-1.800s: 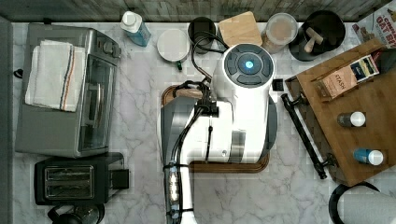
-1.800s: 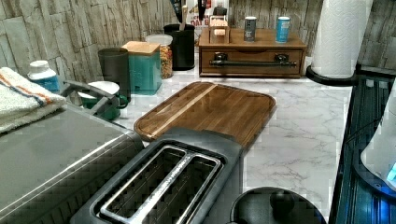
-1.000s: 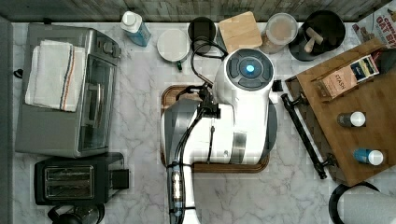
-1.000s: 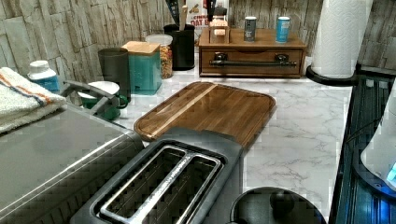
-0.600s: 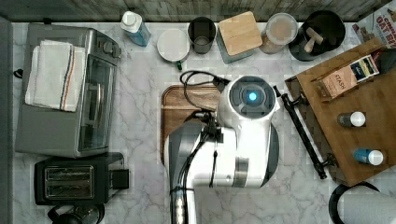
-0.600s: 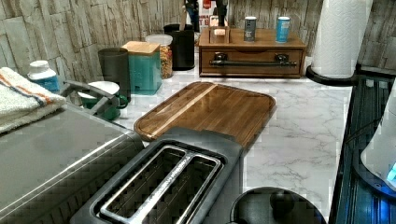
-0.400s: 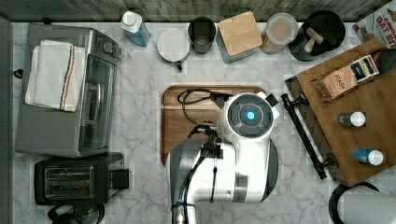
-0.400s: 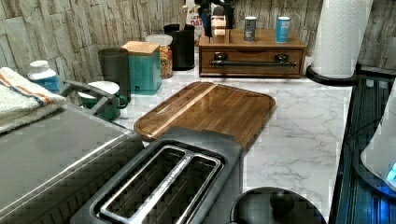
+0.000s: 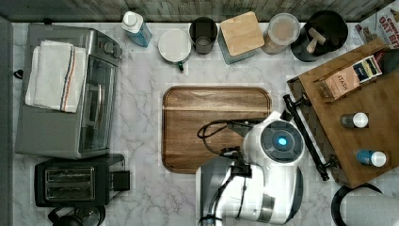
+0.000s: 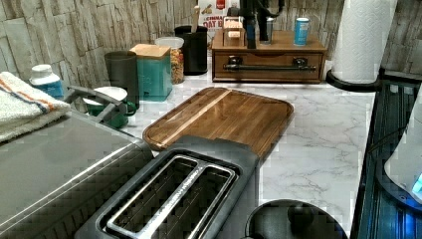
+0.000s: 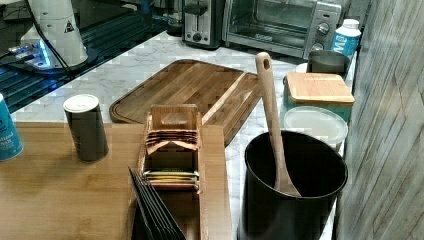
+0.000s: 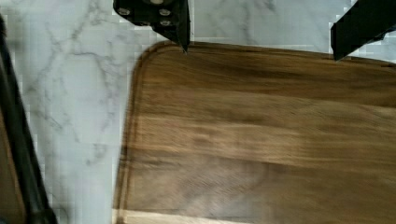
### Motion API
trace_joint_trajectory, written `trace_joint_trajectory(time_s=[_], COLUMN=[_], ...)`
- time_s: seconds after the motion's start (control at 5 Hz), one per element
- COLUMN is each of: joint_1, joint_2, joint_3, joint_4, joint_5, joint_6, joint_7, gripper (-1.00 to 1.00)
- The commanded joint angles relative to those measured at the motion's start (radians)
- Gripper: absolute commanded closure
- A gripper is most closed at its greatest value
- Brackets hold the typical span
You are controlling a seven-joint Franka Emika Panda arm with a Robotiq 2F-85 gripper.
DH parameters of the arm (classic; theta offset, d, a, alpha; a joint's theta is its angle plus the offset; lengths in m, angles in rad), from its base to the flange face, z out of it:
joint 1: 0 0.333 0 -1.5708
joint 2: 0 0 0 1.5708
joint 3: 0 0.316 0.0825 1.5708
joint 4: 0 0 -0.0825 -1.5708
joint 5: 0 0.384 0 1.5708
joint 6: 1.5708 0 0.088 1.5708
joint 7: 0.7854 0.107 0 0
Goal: Open the drawer.
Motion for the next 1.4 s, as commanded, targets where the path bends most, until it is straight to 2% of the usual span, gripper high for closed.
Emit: trace_joint_trajectory(time_s=[0.2, 0.6, 1.0, 1.4], joint_1=[-0.037, -0.045, -0.081, -0.116], joint_2=[-0.021, 0.010, 0.150, 0.199], joint_3=[-0.189, -0.251, -0.271, -0.292], joint_4=[-0.060, -0.089, -0.008, -0.009], joint_5=[-0.050, -0.091, -0.037, 0.043], joint_6=[0.181, 0.343, 0.426, 0.549], joint_7=[-0.291, -0.473, -0.671, -0.863], gripper=[-1.00, -1.00, -1.00, -1.00])
